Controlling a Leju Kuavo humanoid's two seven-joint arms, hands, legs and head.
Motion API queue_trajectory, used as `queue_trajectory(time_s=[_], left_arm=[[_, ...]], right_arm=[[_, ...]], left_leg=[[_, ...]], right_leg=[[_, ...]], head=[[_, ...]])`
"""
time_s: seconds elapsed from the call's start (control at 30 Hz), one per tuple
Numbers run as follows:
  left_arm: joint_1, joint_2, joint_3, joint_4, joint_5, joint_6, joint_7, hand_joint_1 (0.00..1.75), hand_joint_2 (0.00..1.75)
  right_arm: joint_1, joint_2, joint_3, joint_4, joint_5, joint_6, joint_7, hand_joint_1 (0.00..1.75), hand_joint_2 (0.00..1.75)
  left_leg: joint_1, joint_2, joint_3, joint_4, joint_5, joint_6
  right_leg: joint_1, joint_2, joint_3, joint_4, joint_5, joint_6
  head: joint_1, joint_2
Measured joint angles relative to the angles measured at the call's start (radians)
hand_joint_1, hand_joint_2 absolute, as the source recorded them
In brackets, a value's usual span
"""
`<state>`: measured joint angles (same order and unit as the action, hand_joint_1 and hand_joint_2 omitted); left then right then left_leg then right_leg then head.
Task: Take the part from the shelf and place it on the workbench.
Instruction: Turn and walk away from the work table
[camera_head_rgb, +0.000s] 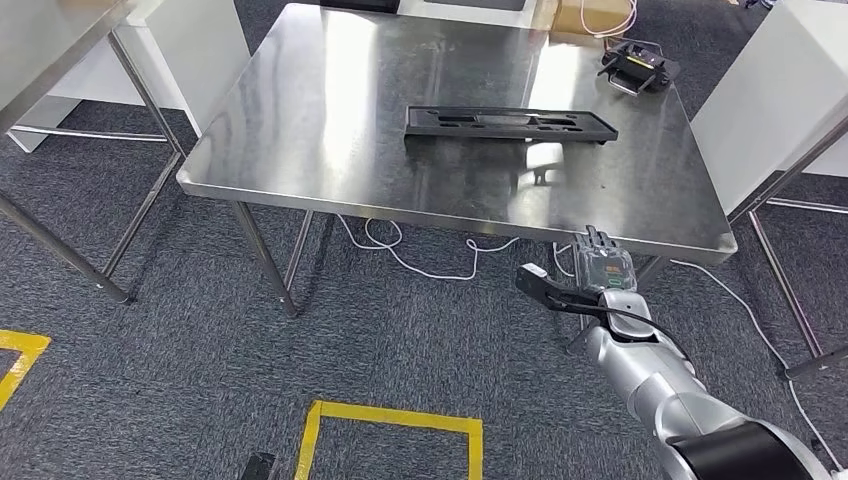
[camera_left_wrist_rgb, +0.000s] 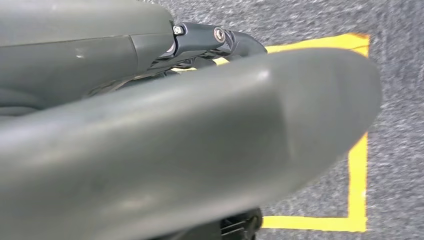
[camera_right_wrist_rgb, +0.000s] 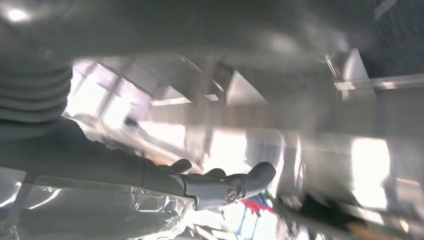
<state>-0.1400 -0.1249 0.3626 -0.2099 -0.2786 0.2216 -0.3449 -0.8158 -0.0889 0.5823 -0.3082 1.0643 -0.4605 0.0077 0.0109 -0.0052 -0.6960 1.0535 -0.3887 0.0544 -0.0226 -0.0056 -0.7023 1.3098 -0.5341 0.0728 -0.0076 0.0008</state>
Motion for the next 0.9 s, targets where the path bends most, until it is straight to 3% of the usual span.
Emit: queue_trajectory(time_s=[0.03, 0.07, 0.13, 0.17, 0.2, 0.23, 0.27, 0.3, 0.33, 0.4, 0.43, 0.5, 0.53, 0.6, 0.67, 0.77, 0.8, 0.83, 0.9], left_arm=[[0.000, 0.000, 0.001, 0.000, 0.000, 0.000, 0.000, 0.00, 0.00], [0.000, 0.000, 0.001, 0.000, -0.001, 0.000, 0.000, 0.00, 0.00], [0.000, -0.001, 0.001, 0.000, -0.002, 0.000, 0.000, 0.00, 0.00], [0.000, -0.001, 0.002, 0.000, -0.002, 0.001, 0.000, 0.00, 0.00], [0.000, -0.001, 0.002, 0.000, -0.003, 0.002, 0.000, 0.00, 0.00], [0.001, -0.001, 0.002, 0.000, -0.003, 0.003, 0.001, 0.00, 0.00], [0.001, -0.001, 0.002, 0.000, -0.004, 0.004, 0.001, 0.00, 0.00], [0.002, -0.001, 0.002, 0.000, -0.004, 0.005, 0.002, 0.00, 0.00], [0.003, 0.000, 0.002, 0.000, -0.005, 0.006, 0.002, 0.00, 0.00], [0.004, 0.002, 0.005, 0.000, -0.006, 0.007, 0.000, 0.00, 0.00], [0.004, 0.004, 0.006, 0.000, -0.006, 0.008, -0.002, 0.00, 0.00], [0.004, 0.008, 0.013, 0.000, -0.005, 0.009, -0.009, 0.00, 0.00], [0.004, 0.010, 0.017, 0.000, -0.004, 0.010, -0.013, 0.00, 0.00], [0.003, 0.014, 0.023, -0.001, -0.002, 0.010, -0.020, 0.00, 0.00], [0.003, 0.017, 0.028, -0.002, -0.001, 0.013, -0.024, 0.00, 0.00], [0.005, 0.019, 0.038, -0.002, 0.003, 0.019, -0.029, 0.00, 0.00], [0.005, 0.020, 0.041, -0.002, 0.005, 0.019, -0.031, 0.00, 0.00], [0.006, 0.020, 0.044, -0.002, 0.006, 0.020, -0.034, 0.00, 0.00], [0.012, 0.021, 0.048, -0.002, 0.006, 0.022, -0.037, 0.00, 0.00]], right_arm=[[0.010, -0.002, -0.008, 0.002, -0.004, -0.001, 0.008, 0.00, 1.75], [0.019, -0.003, -0.016, 0.003, -0.008, -0.002, 0.015, 0.00, 1.75], [0.034, -0.007, -0.034, 0.004, -0.016, -0.008, 0.026, 0.00, 1.75], [0.042, -0.010, -0.042, 0.005, -0.018, -0.012, 0.031, 0.00, 1.75], [0.051, -0.013, -0.049, 0.006, -0.020, -0.016, 0.036, 0.00, 1.75], [0.061, -0.015, -0.055, 0.008, -0.021, -0.020, 0.043, 0.00, 1.75], [0.071, -0.017, -0.061, 0.010, -0.023, -0.023, 0.052, 0.00, 1.75], [0.082, -0.018, -0.069, 0.011, -0.029, -0.027, 0.061, 0.00, 1.75], [0.097, -0.018, -0.081, 0.012, -0.038, -0.035, 0.069, 0.00, 1.75], [0.139, -0.021, -0.117, 0.014, -0.067, -0.059, 0.079, 0.00, 1.75], [0.166, -0.022, -0.141, 0.016, -0.085, -0.070, 0.081, 0.00, 1.75], [0.223, -0.025, -0.194, 0.019, -0.126, -0.083, 0.075, 0.00, 1.75], [0.249, -0.026, -0.220, 0.021, -0.145, -0.086, 0.068, 0.00, 1.75], [0.298, -0.027, -0.274, 0.024, -0.184, -0.087, 0.052, 0.00, 1.75], [0.338, -0.027, -0.325, 0.027, -0.217, -0.075, 0.037, 0.00, 1.75], [0.401, -0.025, -0.390, 0.036, -0.264, -0.041, 0.024, 0.00, 1.75], [0.425, -0.023, -0.410, 0.039, -0.274, -0.033, 0.022, 0.00, 1.31], [0.448, -0.020, -0.427, 0.043, -0.280, -0.026, 0.020, 0.00, 0.87], [0.490, -0.013, -0.454, 0.050, -0.280, -0.016, 0.022, 0.00, 0.00]], left_leg=[[-0.004, 0.000, -0.015, 0.000, 0.014, 0.000], [-0.007, 0.000, -0.027, 0.000, 0.026, -0.001], [-0.009, 0.002, -0.039, -0.004, 0.051, -0.009], [-0.008, 0.002, -0.039, -0.009, 0.063, -0.015], [-0.007, 0.002, -0.038, -0.017, 0.076, -0.021], [-0.004, 0.002, -0.038, -0.023, 0.084, -0.027], [-0.003, 0.000, -0.044, -0.021, 0.073, -0.032], [-0.002, -0.001, -0.052, -0.005, 0.040, -0.037], [0.000, -0.001, -0.061, 0.032, -0.013, -0.041], [0.002, 0.000, -0.075, 0.150, -0.121, -0.053], [0.005, 0.001, -0.075, 0.208, -0.140, -0.058], [0.012, 0.002, -0.044, 0.255, -0.108, -0.068], [0.017, 0.002, -0.007, 0.233, -0.082, -0.072], [0.020, -0.002, 0.089, 0.119, -0.101, -0.077], [0.014, -0.009, 0.140, 0.034, -0.148, -0.065], [0.005, -0.007, 0.129, 0.016, -0.126, -0.022], [0.005, -0.005, 0.118, 0.013, -0.112, -0.008], [0.006, -0.003, 0.103, 0.010, -0.097, 0.002], [0.005, -0.002, 0.068, 0.010, -0.069, 0.008]], right_leg=[[0.006, 0.001, 0.047, -0.042, 0.018, -0.002], [0.014, 0.002, 0.104, -0.111, 0.017, -0.013], [0.029, 0.002, 0.196, -0.246, -0.010, -0.040], [0.035, 0.002, 0.215, -0.284, -0.023, -0.052], [0.039, 0.003, 0.216, -0.300, -0.018, -0.057], [0.032, 0.003, 0.209, -0.304, -0.003, -0.064], [0.025, 0.002, 0.203, -0.310, 0.012, -0.071], [0.018, 0.000, 0.193, -0.315, 0.030, -0.080], [0.012, -0.003, 0.182, -0.317, 0.047, -0.086], [0.013, -0.007, 0.151, -0.315, 0.077, -0.091], [0.013, -0.010, 0.134, -0.313, 0.089, -0.088], [0.010, -0.015, 0.098, -0.302, 0.110, -0.080], [0.008, -0.016, 0.080, -0.295, 0.118, -0.074], [0.007, -0.017, 0.048, -0.274, 0.131, -0.059], [0.011, -0.016, 0.034, -0.262, 0.144, -0.044], [0.014, -0.012, 0.026, -0.262, 0.155, -0.025], [0.013, -0.010, 0.016, -0.246, 0.133, -0.026], [0.010, -0.007, 0.001, -0.213, 0.093, -0.030], [0.006, -0.004, -0.030, -0.098, -0.007, -0.036]], head=[[0.000, 0.000], [-0.001, 0.000], [-0.003, 0.000], [-0.003, 0.000], [-0.003, 0.000], [-0.002, 0.000], [-0.002, 0.000], [-0.003, 0.000], [-0.004, 0.000], [-0.006, 0.000], [-0.006, 0.000], [-0.007, 0.000], [-0.007, 0.000], [-0.007, 0.000], [-0.004, 0.000], [-0.001, 0.000], [0.001, 0.000], [0.002, 0.000], [0.005, 0.000]])
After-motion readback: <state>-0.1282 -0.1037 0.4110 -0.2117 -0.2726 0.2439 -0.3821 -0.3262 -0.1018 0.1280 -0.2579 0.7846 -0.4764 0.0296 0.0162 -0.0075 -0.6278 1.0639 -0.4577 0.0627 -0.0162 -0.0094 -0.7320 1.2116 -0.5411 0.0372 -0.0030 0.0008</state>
